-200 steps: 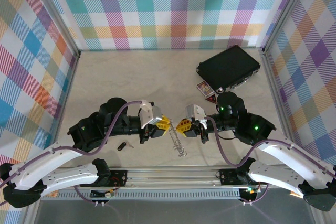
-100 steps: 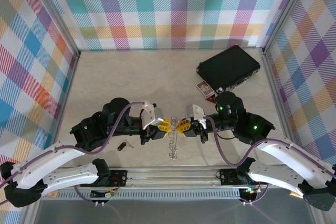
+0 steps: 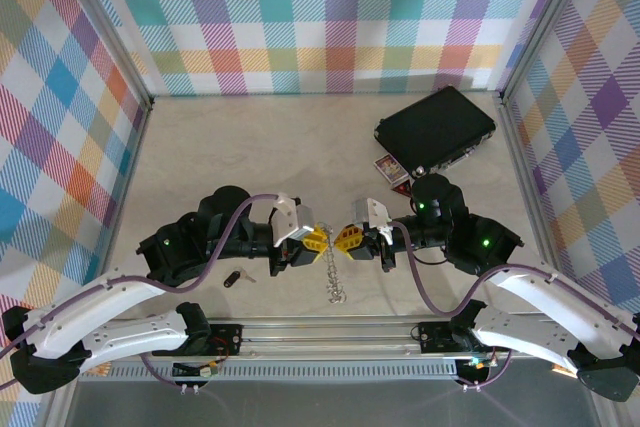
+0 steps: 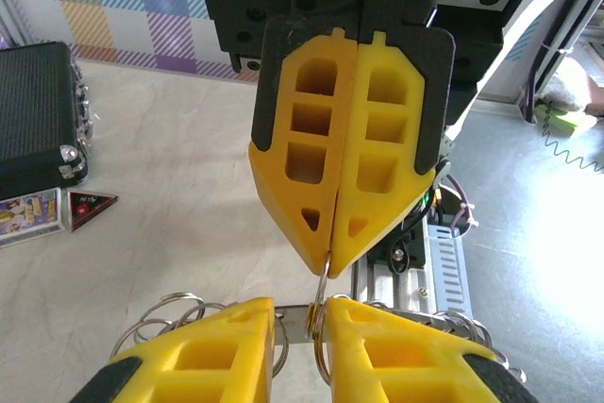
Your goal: Put the keys on the keyring
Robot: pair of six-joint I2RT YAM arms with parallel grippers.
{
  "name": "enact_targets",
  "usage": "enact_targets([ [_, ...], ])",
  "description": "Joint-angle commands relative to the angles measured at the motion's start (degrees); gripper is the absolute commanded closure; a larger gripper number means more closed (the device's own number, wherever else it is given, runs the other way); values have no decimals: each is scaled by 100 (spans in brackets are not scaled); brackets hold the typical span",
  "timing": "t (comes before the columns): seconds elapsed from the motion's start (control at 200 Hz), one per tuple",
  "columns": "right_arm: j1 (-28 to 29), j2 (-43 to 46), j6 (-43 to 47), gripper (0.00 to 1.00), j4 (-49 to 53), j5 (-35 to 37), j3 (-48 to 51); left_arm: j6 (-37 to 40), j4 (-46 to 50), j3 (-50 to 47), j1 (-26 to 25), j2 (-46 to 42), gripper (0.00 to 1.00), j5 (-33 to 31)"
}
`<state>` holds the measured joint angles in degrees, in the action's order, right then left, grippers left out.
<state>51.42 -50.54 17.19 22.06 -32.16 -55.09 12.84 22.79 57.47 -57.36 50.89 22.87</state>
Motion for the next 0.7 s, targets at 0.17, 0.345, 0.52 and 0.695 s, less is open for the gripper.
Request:
enact_targets([
  [0.17, 57, -25, -5, 100, -256, -240, -186, -62, -386, -88, -73, 69, 88, 165],
  [0.345, 61, 5, -5, 100, -259, -238, -187, -28, -345, -78, -73, 113, 100, 209],
  [0.52, 67, 50, -23, 100, -271, -238, -171, -28, -491, -166, -73, -34, 100, 212],
  [0.695, 65, 291, -130, 79, -322, -210, -20, -107, -887, -298, -74, -431, 100, 233],
])
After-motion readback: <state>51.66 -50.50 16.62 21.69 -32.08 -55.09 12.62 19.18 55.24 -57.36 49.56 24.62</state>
